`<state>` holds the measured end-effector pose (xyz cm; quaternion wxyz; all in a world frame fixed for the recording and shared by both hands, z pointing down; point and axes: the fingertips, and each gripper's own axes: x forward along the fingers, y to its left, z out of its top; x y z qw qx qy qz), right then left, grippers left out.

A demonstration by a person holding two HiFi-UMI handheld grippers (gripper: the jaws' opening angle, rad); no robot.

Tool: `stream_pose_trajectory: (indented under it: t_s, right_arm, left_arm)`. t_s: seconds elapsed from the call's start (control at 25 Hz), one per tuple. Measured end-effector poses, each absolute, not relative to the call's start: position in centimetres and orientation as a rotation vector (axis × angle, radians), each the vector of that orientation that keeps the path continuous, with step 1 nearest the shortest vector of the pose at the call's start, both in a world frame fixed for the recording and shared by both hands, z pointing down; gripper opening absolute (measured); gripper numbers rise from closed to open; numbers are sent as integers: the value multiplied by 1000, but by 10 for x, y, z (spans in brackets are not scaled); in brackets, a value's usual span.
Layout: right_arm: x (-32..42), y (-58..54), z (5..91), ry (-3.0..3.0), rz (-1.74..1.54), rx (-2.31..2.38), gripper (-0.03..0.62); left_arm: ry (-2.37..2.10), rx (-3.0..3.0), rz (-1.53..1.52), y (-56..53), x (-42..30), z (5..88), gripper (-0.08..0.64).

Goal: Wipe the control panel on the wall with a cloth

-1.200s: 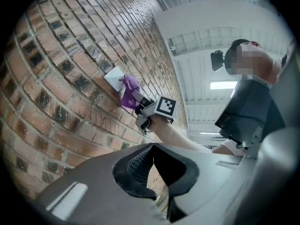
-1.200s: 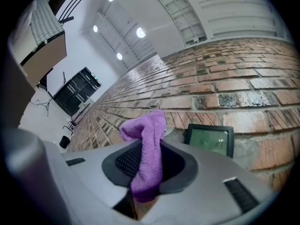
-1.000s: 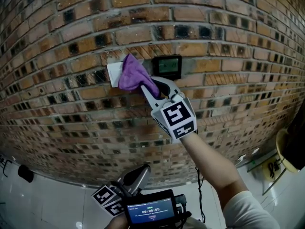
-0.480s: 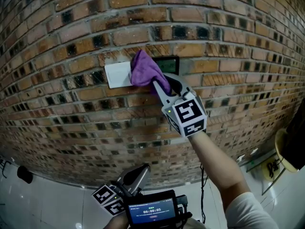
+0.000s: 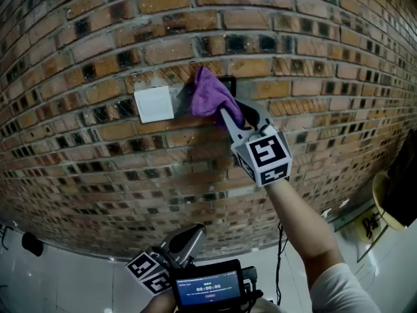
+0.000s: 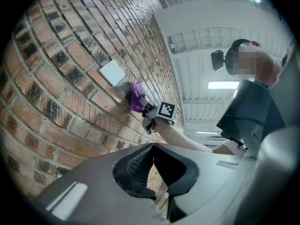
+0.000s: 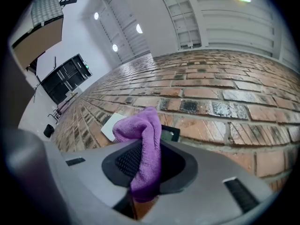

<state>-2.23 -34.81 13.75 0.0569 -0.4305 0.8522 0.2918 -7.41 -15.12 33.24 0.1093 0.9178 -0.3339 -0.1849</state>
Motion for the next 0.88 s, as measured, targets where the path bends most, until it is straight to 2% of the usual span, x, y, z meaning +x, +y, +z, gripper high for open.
stream_pose_trajectory:
  t_s: [0.88]
  right_arm:
    - [73,-365,142,2449,814,-1574,97]
  left_arm:
    - [-918,2712,-533,-165,-65,329,-12]
